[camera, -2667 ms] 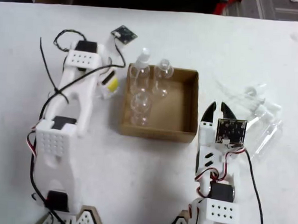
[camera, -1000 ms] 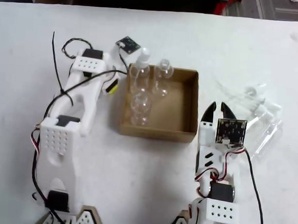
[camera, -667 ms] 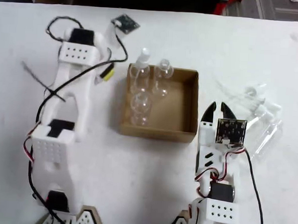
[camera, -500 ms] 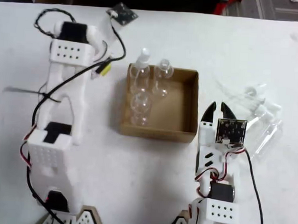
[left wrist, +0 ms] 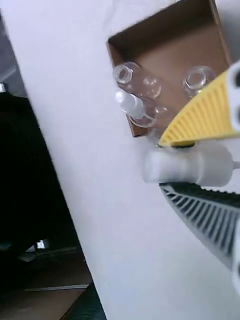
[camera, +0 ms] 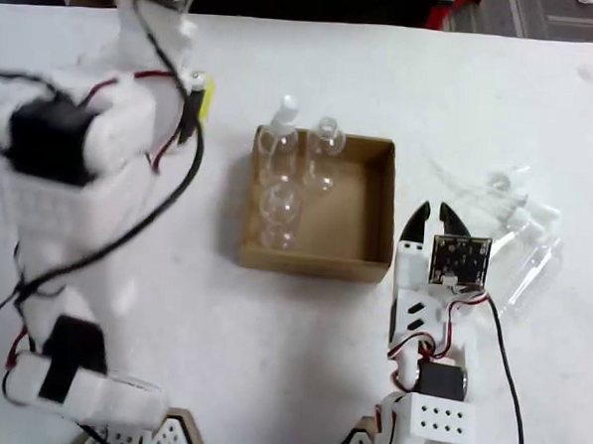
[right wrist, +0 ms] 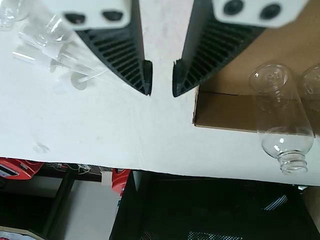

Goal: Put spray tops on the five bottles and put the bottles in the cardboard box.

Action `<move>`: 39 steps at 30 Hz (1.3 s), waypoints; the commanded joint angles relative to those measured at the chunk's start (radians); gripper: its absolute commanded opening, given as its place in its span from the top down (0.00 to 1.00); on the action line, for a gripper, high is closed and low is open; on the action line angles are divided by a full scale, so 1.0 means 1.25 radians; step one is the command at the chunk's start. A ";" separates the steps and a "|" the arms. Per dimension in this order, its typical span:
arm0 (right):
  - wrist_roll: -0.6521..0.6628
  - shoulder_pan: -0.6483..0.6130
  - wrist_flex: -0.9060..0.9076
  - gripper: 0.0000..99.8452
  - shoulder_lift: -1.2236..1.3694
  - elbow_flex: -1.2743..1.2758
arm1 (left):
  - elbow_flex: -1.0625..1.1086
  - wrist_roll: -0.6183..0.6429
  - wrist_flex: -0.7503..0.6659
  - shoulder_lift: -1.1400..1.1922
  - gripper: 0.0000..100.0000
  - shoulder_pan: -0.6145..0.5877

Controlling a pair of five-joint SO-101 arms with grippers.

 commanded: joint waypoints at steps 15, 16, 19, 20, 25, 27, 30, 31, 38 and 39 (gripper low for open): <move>-0.005 0.002 -0.015 0.94 0.003 0.009 | 0.297 0.273 -0.014 -0.446 0.98 0.213; -0.005 0.002 -0.015 0.94 0.003 0.009 | 0.346 0.273 -0.045 -0.490 0.98 0.215; -0.005 0.001 -0.015 0.94 0.003 0.009 | 0.518 0.274 -0.218 -0.612 0.98 0.209; -0.005 -0.001 -0.015 0.94 0.003 0.009 | 0.588 0.277 -0.297 -0.649 0.98 0.199; -0.005 -0.001 -0.015 0.94 0.003 0.009 | 1.003 0.279 -0.810 -0.796 0.98 0.209; -0.005 -0.001 -0.015 0.94 0.003 0.009 | 1.143 0.279 -1.030 -0.829 0.98 0.224; -0.005 -0.002 -0.015 0.94 0.003 0.009 | 1.299 0.273 -1.320 -0.833 0.98 0.253; -0.005 -0.002 -0.015 0.94 0.003 0.009 | 1.337 0.271 -1.405 -0.821 0.98 0.260; -0.005 -0.002 -0.017 0.94 0.003 0.009 | 1.337 0.221 -1.765 -0.516 0.98 0.257; -0.005 -0.002 -0.017 0.94 0.003 0.009 | 1.322 0.221 -1.796 -0.468 0.98 0.257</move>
